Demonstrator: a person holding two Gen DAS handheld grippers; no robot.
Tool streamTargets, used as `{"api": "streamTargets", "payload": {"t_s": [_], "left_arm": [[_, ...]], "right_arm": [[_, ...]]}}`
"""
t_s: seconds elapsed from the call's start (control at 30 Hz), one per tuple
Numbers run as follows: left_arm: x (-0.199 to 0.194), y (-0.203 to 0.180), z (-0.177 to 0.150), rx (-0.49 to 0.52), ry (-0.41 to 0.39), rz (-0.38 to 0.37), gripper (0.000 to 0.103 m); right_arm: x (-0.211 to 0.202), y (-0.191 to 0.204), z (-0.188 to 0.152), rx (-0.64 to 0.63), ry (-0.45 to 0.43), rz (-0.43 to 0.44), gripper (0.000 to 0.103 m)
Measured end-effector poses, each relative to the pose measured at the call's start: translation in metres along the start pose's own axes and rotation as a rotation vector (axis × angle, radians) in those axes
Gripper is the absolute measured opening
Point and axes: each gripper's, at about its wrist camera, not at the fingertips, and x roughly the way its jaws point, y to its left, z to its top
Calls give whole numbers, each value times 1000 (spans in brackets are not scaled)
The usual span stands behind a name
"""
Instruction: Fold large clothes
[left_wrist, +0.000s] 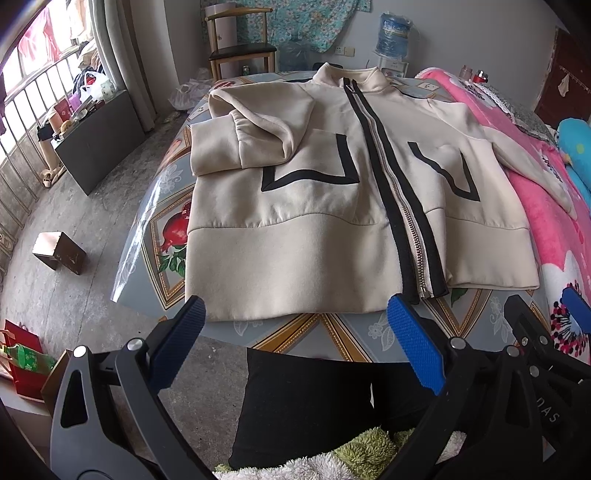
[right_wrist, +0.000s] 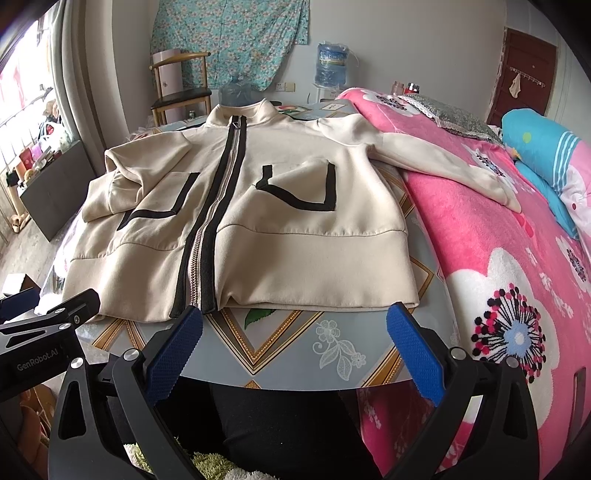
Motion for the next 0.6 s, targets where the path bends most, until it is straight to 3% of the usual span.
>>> {"api": "streamTargets", "payload": {"t_s": [0.6], "left_arm": [[2,2,0,-1,1,1,95]], "right_arm": [[-1,-1,0,-5,-6,-6,97]]}}
